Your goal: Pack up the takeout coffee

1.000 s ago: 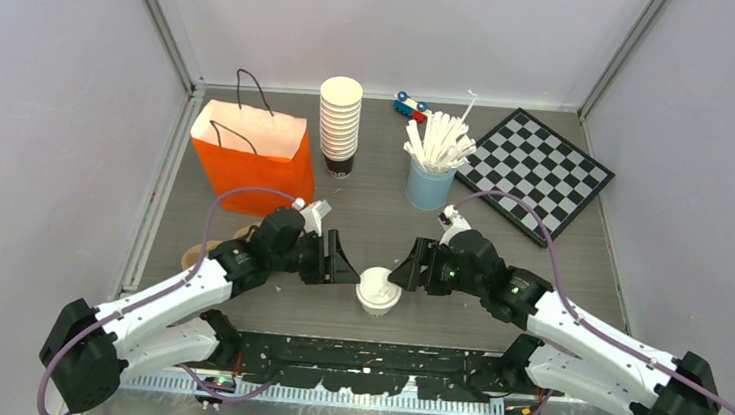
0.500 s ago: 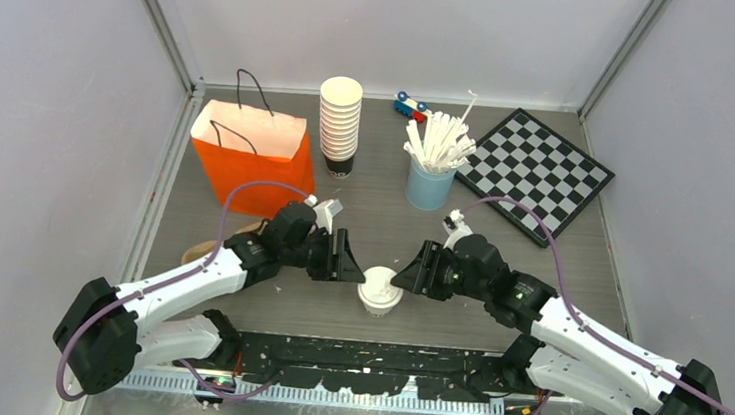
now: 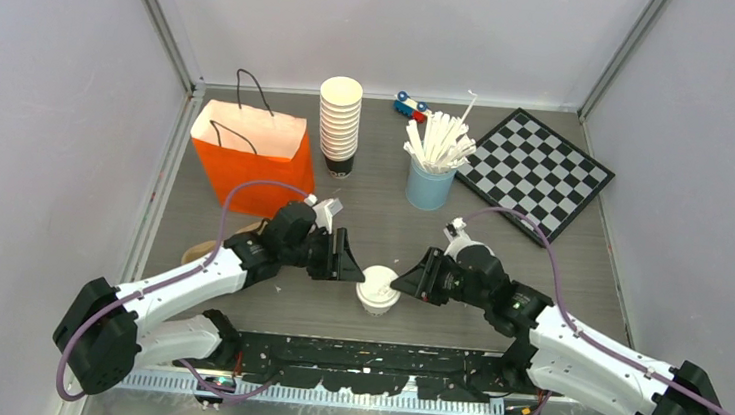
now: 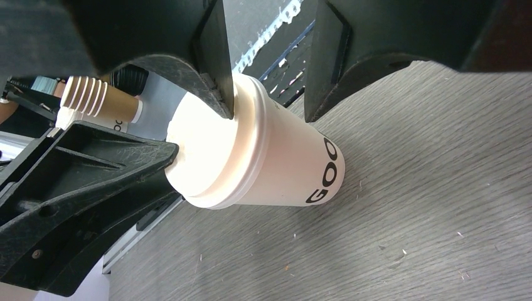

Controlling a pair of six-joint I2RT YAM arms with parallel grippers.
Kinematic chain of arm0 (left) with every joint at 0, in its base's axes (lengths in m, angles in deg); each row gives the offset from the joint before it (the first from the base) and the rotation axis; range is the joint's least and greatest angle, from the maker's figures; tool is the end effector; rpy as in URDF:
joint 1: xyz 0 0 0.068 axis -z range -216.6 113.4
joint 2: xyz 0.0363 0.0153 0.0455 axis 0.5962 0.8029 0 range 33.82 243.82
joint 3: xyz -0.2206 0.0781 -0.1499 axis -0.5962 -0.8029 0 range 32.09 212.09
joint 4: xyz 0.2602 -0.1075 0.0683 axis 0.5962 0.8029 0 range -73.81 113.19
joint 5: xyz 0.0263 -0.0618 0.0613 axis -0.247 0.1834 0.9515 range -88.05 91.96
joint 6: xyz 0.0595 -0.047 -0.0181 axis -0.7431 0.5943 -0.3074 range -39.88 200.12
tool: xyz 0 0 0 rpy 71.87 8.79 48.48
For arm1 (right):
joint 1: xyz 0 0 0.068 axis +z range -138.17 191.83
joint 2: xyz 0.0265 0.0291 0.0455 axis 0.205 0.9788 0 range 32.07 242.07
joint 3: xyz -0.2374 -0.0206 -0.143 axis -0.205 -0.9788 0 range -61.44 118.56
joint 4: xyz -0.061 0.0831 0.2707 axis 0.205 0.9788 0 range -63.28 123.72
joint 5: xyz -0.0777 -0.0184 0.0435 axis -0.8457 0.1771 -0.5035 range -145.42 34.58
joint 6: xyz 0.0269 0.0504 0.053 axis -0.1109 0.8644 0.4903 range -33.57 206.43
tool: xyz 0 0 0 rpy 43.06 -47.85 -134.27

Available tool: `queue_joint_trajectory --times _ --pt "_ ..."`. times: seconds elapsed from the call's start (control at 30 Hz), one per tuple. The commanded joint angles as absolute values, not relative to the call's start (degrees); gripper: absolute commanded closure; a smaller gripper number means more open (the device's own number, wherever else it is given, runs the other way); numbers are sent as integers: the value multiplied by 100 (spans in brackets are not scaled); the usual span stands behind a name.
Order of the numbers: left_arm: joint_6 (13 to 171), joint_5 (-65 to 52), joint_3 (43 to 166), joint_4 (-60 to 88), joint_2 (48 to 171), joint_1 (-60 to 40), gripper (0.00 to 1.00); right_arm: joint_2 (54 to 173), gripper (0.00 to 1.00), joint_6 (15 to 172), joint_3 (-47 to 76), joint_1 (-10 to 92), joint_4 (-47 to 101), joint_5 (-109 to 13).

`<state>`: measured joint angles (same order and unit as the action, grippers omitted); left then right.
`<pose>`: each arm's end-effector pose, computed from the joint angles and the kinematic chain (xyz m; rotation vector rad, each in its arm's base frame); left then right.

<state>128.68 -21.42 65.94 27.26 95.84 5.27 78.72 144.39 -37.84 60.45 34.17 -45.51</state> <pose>0.1827 -0.1992 0.1889 0.0998 2.5299 -1.2153 0.1446 0.1815 0.1861 0.0760 2.3745 1.2104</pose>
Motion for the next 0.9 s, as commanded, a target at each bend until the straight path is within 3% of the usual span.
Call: queue_joint_trajectory --times 0.0,0.67,0.87 --pt "12747 -1914 6491 2711 9634 524 54 7665 66 14602 -4383 6052 3249 -4643" --pt "12812 -1648 6269 2942 9529 528 55 7765 65 14863 -5243 6060 3100 -4875" --pt "12837 -1926 6588 2878 9430 524 54 7314 55 14510 -4301 6059 3743 -4900"
